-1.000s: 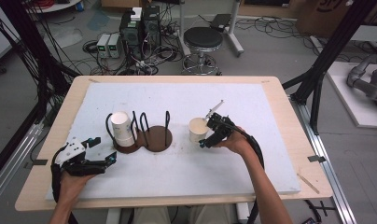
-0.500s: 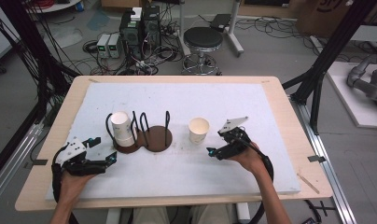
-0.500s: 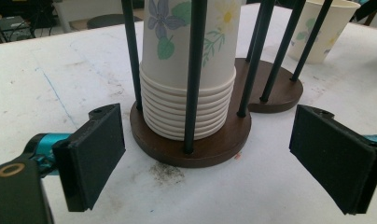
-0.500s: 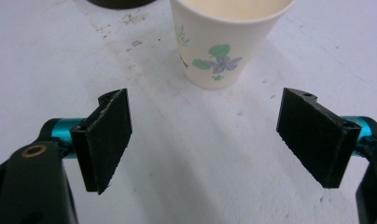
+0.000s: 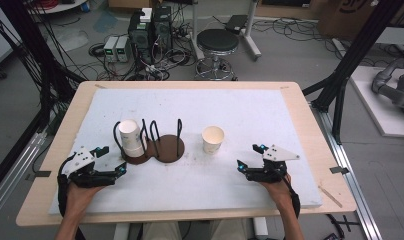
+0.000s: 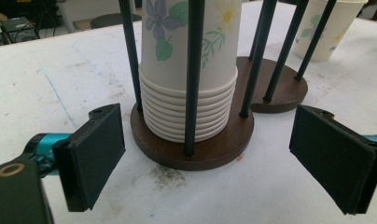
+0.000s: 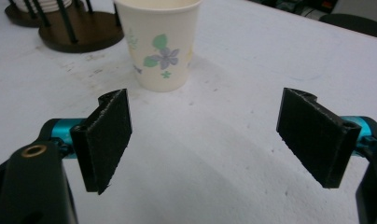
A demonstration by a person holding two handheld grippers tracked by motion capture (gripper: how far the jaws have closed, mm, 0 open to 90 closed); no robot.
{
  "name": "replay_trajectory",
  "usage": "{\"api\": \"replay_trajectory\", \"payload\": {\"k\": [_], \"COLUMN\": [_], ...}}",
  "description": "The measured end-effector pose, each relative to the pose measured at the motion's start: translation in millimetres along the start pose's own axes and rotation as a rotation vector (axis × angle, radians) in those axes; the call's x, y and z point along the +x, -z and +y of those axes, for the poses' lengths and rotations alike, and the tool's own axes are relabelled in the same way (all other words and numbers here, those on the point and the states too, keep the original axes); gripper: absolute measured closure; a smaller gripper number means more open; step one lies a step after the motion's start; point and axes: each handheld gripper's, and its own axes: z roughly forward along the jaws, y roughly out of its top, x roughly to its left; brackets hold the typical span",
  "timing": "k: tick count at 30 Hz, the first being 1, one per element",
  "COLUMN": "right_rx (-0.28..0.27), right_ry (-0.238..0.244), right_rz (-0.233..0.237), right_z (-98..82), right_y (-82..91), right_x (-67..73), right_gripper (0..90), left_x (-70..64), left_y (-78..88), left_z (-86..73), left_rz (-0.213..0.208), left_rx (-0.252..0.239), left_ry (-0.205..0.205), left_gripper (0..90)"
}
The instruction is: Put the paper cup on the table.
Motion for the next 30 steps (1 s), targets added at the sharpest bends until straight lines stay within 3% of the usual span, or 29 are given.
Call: {"api": "replay_trajectory", "payload": {"k": [7, 11, 17, 23, 30], "right_rx": [-0.023, -0.022, -0.045, -0.039, -0.017], "right_ry": [-0.038, -0.049, -0.022, -0.048, -0.039], "right_rz": [-0.023, -0.020, -0.044, -0.037, -0.036], "right_z": [-8.5, -9.2, -10.6, -10.8, -9.8], "right_y": [-0.5, -0.7, 1.4, 1.3, -1.1], "right_x": [-7.6, -8.1, -5.0, -7.0, -6.9], "right_gripper": [18.6, 18.6, 18.6, 18.6, 18.6], "left_x": [1.4, 0.4, 0.6, -0.5, -0.3], "left_y": [1.5, 1.8, 1.7, 2.2, 2.8], "left_z": [-1.0, -1.2, -1.4, -1.6, -2.1], "left_rz": [-0.008, -0.005, -0.006, -0.002, 0.001], "left_rx": [-0.013, -0.012, -0.013, -0.016, -0.026], "left_ry": [0.018, 0.002, 0.003, -0.007, 0.002], "left_gripper": [10.3, 10.3, 10.3, 10.3, 10.6]}}
